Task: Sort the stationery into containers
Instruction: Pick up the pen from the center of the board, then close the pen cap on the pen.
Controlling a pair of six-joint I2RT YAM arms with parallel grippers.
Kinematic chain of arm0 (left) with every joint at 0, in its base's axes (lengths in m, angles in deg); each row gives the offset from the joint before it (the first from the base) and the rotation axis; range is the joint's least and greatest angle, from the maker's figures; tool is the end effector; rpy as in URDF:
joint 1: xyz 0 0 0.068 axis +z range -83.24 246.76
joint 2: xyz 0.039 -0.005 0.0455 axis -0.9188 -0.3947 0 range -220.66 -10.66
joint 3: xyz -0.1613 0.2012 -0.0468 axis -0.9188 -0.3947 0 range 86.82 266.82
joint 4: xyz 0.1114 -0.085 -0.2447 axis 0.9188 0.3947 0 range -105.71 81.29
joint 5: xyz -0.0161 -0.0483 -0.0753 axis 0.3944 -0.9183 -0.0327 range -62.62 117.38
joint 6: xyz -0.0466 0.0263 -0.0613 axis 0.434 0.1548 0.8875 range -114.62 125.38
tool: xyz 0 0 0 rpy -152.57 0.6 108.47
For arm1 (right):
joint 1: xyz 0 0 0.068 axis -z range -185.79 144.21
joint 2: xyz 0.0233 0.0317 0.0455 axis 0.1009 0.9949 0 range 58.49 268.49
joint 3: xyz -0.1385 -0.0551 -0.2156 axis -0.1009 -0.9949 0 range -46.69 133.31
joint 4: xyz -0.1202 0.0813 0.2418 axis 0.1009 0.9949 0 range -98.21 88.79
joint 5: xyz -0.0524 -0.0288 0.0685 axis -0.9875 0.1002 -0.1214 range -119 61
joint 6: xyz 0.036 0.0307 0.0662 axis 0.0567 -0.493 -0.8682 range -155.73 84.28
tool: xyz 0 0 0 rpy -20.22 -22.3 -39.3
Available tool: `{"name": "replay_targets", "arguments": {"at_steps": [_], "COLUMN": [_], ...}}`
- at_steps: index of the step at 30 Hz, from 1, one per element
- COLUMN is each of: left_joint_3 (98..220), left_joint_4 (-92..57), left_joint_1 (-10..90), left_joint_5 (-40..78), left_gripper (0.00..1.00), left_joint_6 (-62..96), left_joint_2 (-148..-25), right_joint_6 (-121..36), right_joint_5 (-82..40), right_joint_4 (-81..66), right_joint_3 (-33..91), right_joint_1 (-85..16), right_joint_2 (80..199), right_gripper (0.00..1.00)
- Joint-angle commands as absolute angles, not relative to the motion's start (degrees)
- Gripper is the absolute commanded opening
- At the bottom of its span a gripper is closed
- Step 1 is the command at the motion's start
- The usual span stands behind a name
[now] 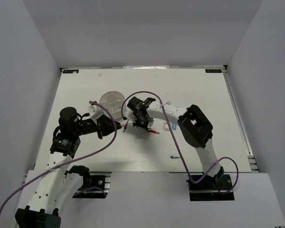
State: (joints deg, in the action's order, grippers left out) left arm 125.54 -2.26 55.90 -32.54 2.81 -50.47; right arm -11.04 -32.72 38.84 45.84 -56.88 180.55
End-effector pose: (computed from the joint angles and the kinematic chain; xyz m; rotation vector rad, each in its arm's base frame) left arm 0.1844 -0.0975 0.3028 0.9275 1.5594 -1.0452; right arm 0.2860 0.3469 0.1081 -1.7715 2.2946 -0.0138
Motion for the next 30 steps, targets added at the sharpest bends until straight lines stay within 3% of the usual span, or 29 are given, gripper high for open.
{"name": "replay_targets", "arguments": {"at_steps": [1, 7, 12, 18, 22, 26, 30], "left_joint_3": [126.29, 128.48, 127.78, 127.69, 130.24, 132.08, 135.24], "left_joint_4": [-2.62, -1.64, -11.99, -25.45, -25.91, -25.03, -23.45], "left_joint_1": [55.68, 55.68, 55.68, 56.82, 56.82, 57.44, 59.1], "left_joint_5": [-34.49, -35.02, -32.13, -28.87, -21.61, -15.34, -10.86], "left_gripper": [0.0, 0.0, 0.0, 0.0, 0.0, 0.0, 0.0], "left_joint_6": [1.16, 1.94, 13.79, 35.5, 42.7, 52.55, 64.23], "left_joint_2": [-50.13, -48.9, -49.5, -51.97, -53.99, -57.23, -59.61], "right_joint_6": [-9.8, -15.33, -27.26, -54.68, -66.64, -79.45, -83.35], "right_joint_5": [-33.66, -18.21, 0.93, 3.62, 4.57, 8.0, 9.93], "right_joint_4": [41.71, 45.5, 31.9, 17.04, 2.81, -10.37, -17.34], "right_joint_3": [45.24, 52.8, 49.81, 55.96, 53.94, 44.23, 42.08], "right_joint_1": [-57.03, -55.71, -47.02, -36.84, -33.66, -31.73, -31.37], "right_joint_2": [184.0, 174.17, 159.05, 153.86, 150.34, 146.83, 145.94], "right_gripper": [0.03, 0.0, 0.0, 0.0, 0.0, 0.0, 0.0]}}
